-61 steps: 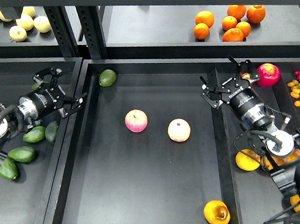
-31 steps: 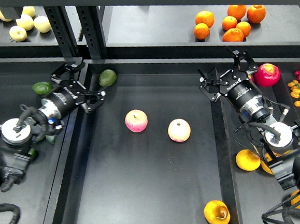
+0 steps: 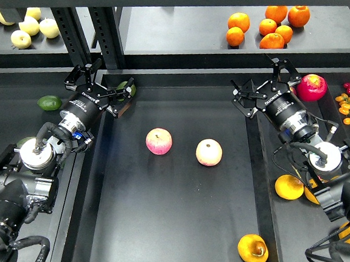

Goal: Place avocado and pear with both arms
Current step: 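Move the right gripper over a yellow pear in the pear bin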

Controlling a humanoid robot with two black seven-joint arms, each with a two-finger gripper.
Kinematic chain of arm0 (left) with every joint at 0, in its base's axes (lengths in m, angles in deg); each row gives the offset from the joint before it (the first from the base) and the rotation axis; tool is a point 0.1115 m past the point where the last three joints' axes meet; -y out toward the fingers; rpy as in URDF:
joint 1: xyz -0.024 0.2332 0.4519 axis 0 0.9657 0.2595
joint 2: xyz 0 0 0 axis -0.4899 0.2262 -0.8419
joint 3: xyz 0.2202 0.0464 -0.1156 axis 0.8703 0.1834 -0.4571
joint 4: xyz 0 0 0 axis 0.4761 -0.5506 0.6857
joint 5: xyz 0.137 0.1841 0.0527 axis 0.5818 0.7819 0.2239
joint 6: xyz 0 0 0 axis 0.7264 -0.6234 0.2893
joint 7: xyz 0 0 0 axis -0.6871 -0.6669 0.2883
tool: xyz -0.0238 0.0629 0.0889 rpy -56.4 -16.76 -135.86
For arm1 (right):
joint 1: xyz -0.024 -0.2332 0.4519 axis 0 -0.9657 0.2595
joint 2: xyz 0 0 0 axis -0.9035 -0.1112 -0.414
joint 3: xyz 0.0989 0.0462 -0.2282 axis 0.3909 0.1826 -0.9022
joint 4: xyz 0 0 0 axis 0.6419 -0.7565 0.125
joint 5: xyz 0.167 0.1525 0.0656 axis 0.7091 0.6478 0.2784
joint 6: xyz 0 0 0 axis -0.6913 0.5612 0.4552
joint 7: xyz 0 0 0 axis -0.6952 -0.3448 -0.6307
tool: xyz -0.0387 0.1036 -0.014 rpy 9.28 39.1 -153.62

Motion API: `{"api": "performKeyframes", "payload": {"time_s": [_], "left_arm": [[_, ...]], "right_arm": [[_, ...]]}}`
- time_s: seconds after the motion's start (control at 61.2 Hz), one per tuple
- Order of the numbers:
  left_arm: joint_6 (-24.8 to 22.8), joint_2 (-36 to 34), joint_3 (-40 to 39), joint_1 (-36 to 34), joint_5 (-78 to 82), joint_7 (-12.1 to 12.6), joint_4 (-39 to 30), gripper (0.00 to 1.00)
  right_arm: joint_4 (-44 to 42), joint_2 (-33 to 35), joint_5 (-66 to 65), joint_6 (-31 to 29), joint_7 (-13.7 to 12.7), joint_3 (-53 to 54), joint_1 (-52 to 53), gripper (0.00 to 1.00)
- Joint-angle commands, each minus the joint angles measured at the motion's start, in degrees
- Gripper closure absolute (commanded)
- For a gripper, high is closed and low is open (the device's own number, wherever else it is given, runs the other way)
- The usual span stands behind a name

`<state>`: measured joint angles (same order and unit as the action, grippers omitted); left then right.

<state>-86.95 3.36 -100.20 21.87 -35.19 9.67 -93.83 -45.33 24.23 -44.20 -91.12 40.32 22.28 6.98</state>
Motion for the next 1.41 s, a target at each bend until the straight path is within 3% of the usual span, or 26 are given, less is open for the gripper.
{"api": "performKeyframes", "payload": {"time_s": [0.0, 0.523, 0.703, 0.801, 0.882, 1.046, 1.242, 1.389], "left_arm": [[0.0, 0.0, 0.6, 1.7, 0.0, 0.0, -2.1, 0.02], [0.0, 0.0, 0.8, 2.1, 0.4, -0.1, -2.0, 0.02], [0.0, 0.0, 0.6, 2.1, 0.4, -3.0, -1.3, 0.01], [0.0, 0.0, 0.4, 2.1, 0.4, -3.3, -1.1, 0.01], [0.0, 0.0, 0.3, 2.3, 0.4, -3.3, -1.1, 0.01], [0.0, 0.0, 0.6, 2.4, 0.4, -3.3, -0.9, 0.01], [0.0, 0.0, 0.6, 2.5, 0.4, -3.3, -0.8, 0.01], [0.0, 0.0, 0.8, 2.6, 0.4, -3.3, -0.5, 0.01]], "right_arm": [[-0.5, 0.0, 0.0, 0.0, 0.0, 0.1, 0.3, 0.0], [-3.6, 0.0, 0.0, 0.0, -0.4, 0.0, 3.8, 0.0], [-3.4, 0.0, 0.0, 0.0, -1.6, 0.1, 3.9, 0.0], [-3.3, 0.0, -0.4, 0.0, -2.2, -0.1, 4.1, 0.0], [-3.0, 0.0, -0.6, 0.0, -4.1, -0.2, 5.4, 0.0], [-1.0, 0.0, -0.8, 0.0, -13.1, -5.9, 6.7, 0.0], [3.8, 3.4, -0.8, 0.0, -17.0, -14.5, 7.0, 0.0], [6.9, 5.9, -0.7, 0.0, -22.8, -17.3, 8.0, 0.0]]}}
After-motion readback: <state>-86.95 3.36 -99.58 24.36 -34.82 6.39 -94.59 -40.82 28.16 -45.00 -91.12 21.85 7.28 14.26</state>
